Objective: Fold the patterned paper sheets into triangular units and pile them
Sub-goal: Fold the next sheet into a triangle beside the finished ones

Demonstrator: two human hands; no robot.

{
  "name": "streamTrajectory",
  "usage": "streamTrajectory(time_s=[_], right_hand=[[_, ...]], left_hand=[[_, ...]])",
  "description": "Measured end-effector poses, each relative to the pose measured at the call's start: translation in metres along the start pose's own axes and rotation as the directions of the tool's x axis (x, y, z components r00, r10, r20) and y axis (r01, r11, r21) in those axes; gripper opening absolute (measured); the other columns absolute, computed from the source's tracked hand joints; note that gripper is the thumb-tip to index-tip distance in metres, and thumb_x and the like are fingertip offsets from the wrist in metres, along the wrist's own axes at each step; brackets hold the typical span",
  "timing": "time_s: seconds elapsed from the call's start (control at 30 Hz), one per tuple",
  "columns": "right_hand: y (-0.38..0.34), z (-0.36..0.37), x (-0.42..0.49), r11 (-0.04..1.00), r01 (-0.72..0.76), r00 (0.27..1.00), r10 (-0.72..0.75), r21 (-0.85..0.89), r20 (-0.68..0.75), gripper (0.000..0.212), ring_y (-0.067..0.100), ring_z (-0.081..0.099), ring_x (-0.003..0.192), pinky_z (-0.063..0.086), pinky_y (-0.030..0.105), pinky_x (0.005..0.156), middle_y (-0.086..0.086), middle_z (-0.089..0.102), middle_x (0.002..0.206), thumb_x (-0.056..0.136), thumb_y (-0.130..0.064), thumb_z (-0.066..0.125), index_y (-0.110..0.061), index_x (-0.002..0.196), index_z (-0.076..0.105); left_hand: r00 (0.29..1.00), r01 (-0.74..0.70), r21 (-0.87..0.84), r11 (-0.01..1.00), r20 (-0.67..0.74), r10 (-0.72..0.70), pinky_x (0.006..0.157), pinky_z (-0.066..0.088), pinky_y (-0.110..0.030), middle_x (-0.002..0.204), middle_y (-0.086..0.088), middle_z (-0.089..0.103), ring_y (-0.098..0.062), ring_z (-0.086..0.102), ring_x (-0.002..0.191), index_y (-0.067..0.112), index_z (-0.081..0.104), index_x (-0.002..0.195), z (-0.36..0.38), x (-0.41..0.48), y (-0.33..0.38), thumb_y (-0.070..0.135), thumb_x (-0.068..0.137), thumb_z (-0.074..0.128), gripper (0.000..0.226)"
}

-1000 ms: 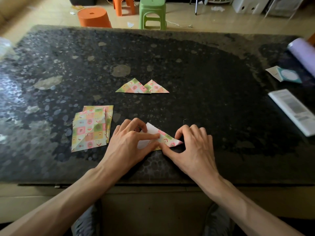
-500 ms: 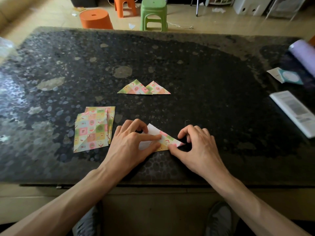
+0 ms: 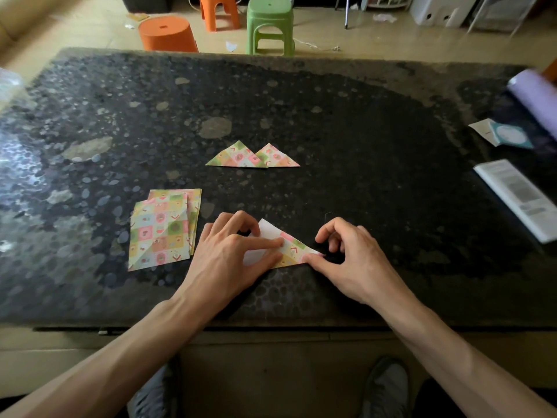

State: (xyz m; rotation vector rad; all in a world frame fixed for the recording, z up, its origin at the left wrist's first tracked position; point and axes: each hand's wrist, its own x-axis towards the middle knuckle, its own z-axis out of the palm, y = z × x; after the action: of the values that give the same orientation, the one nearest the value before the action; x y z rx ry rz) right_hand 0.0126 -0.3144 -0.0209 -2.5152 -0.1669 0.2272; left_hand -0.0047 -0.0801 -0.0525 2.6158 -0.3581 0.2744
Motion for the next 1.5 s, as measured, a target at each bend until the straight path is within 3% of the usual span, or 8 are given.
streamTrajectory(time_s=[0.17,0.43,0.6,0.7,0.8,1.03,1.33,1.5], right_hand=[[0.002,-0.006,0.001,1.000,-0.028,0.999,0.028,-0.011,0.021,0.028,0.002,0.051,0.085,0.037,0.016,0.066,-0.013,0.056,0.087,0.086,-0.040,0.081,-0.037,0.099,0.056],[0.004,-0.014,0.005,0.997,-0.074,0.996,0.075,-0.013,0.050,0.025,0.003,0.051,0.075,0.033,0.016,0.061,-0.010,0.057,0.086,0.088,-0.035,0.081,-0.035,0.100,0.058],[0.011,-0.018,0.010,0.994,-0.112,0.990,0.111,0.009,0.089,0.023,0.007,0.055,0.070,0.039,0.018,0.061,-0.007,0.060,0.086,0.089,-0.029,0.081,-0.035,0.102,0.062],[0.015,-0.021,0.013,0.983,-0.133,0.988,0.120,0.130,0.101,0.020,0.007,0.055,0.067,0.045,0.022,0.062,-0.006,0.064,0.085,0.092,-0.022,0.077,-0.033,0.102,0.065],[0.016,-0.016,0.010,0.978,-0.095,0.995,0.091,0.185,0.032,0.015,0.007,0.054,0.069,0.042,0.020,0.062,-0.007,0.064,0.084,0.089,-0.030,0.079,-0.034,0.097,0.066],[0.005,0.011,0.001,0.995,0.098,0.991,-0.099,-0.016,-0.088,0.033,0.003,0.046,0.097,0.038,0.025,0.084,-0.021,0.048,0.097,0.082,-0.059,0.076,-0.039,0.106,0.064],[0.001,0.017,0.004,0.991,0.038,0.998,-0.044,-0.125,-0.049,0.045,0.007,0.040,0.104,0.030,0.027,0.085,-0.017,0.042,0.104,0.079,-0.066,0.075,-0.041,0.110,0.056],[-0.003,0.030,-0.001,0.984,0.031,0.990,-0.055,-0.177,-0.130,0.054,0.009,0.038,0.102,0.029,0.030,0.082,-0.014,0.041,0.107,0.072,-0.080,0.061,-0.040,0.107,0.050]], left_hand=[[1.000,0.007,-0.003,1.000,0.000,-0.007,0.086,0.045,-0.038,0.107,0.017,0.051,-0.011,0.046,0.104,0.051,0.075,0.112,0.000,0.000,0.000,0.070,0.090,0.054,0.035],[1.000,0.010,-0.002,1.000,0.005,-0.010,0.086,0.045,-0.040,0.108,0.017,0.052,-0.012,0.047,0.104,0.050,0.075,0.112,0.001,0.000,-0.001,0.064,0.088,0.061,0.031],[1.000,0.008,-0.003,1.000,0.005,-0.008,0.087,0.045,-0.039,0.107,0.017,0.052,-0.012,0.047,0.104,0.050,0.075,0.112,0.001,0.000,-0.001,0.063,0.088,0.062,0.030],[1.000,0.011,-0.004,1.000,-0.001,-0.011,0.087,0.044,-0.038,0.107,0.018,0.051,-0.012,0.047,0.104,0.051,0.075,0.111,0.002,0.000,-0.002,0.063,0.087,0.065,0.029],[1.000,0.013,-0.010,1.000,-0.002,-0.014,0.087,0.044,-0.038,0.106,0.019,0.051,-0.010,0.046,0.104,0.051,0.075,0.111,0.002,0.000,-0.001,0.063,0.087,0.065,0.029],[1.000,0.013,-0.013,1.000,-0.020,-0.013,0.087,0.046,-0.041,0.106,0.018,0.052,-0.011,0.048,0.103,0.049,0.076,0.109,0.003,0.000,-0.002,0.061,0.086,0.067,0.028],[1.000,0.011,-0.009,1.000,-0.018,-0.011,0.087,0.046,-0.040,0.107,0.017,0.052,-0.012,0.048,0.104,0.049,0.076,0.110,0.004,0.000,-0.002,0.062,0.086,0.065,0.029],[1.000,0.001,-0.010,1.000,-0.019,-0.001,0.087,0.047,-0.042,0.107,0.016,0.053,-0.013,0.049,0.104,0.048,0.077,0.109,0.004,-0.001,-0.003,0.063,0.086,0.066,0.029]])
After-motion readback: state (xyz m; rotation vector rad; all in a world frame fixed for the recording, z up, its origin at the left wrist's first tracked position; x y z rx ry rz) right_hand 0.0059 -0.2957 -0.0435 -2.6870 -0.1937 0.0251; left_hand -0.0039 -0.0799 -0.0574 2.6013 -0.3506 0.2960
